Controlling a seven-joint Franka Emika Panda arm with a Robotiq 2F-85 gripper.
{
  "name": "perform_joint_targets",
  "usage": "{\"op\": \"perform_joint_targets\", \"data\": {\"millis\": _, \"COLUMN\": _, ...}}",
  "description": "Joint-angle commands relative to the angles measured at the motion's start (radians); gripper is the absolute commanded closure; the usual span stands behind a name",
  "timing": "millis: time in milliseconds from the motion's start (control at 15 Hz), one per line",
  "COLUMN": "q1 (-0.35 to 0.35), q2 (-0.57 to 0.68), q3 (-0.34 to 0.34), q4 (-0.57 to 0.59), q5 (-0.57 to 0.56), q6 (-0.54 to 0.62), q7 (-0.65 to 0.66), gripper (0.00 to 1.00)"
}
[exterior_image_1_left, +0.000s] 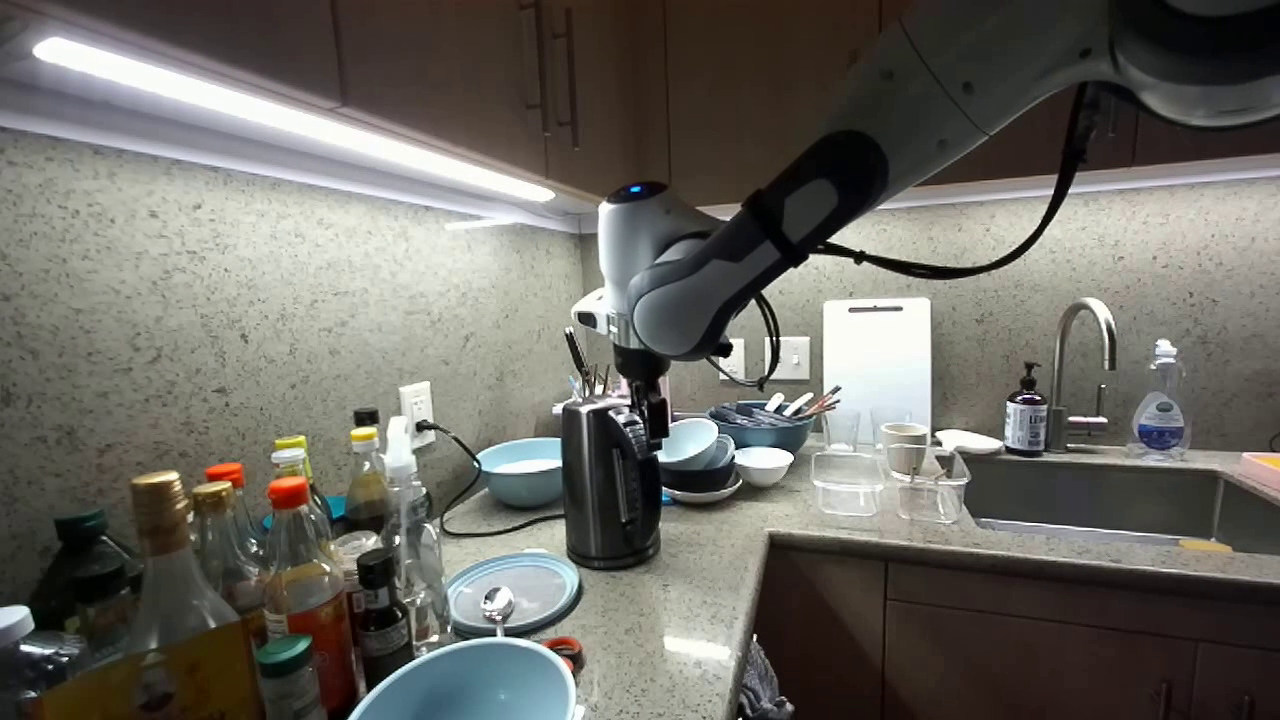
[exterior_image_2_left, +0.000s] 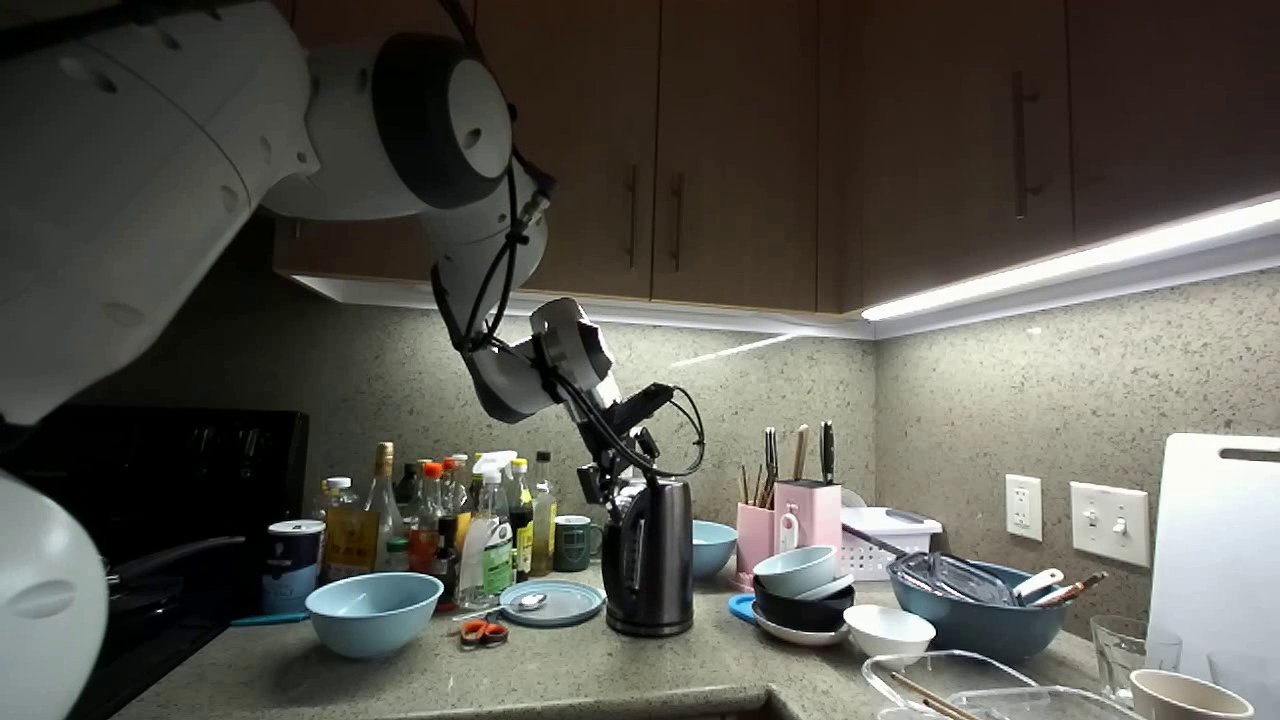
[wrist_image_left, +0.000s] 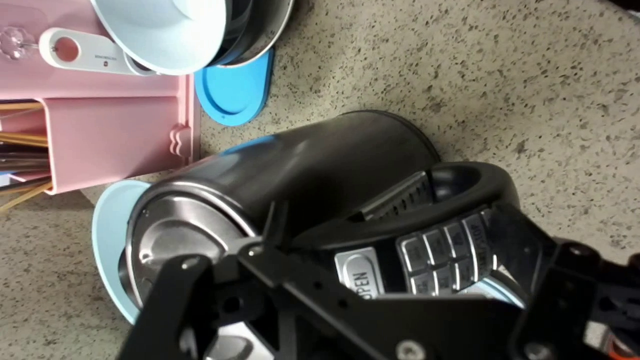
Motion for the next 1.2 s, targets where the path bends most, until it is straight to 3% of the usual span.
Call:
{"op": "perform_joint_targets", "data": {"millis": 0, "q1": 0.025, "q2": -0.011, "q3": -0.018, "q4": -0.008, "q5": -0.063, "q6": 0.101, "q7": 0.082, "gripper": 0.00}}
{"op": "perform_joint_targets", "data": {"millis": 667, "q1": 0.062, "q2": -0.072, "q3": -0.046, "q4": -0.056, "q5": -0.283, "q6": 0.165, "q7": 0.352, "gripper": 0.00}}
{"op": "perform_joint_targets", "data": {"millis": 1133, "q1": 0.067, "q2": -0.052, "q3": 0.009, "q4": -0.060, "q5": -0.207, "q6": -0.067, "q7": 0.389, "gripper": 0.00}}
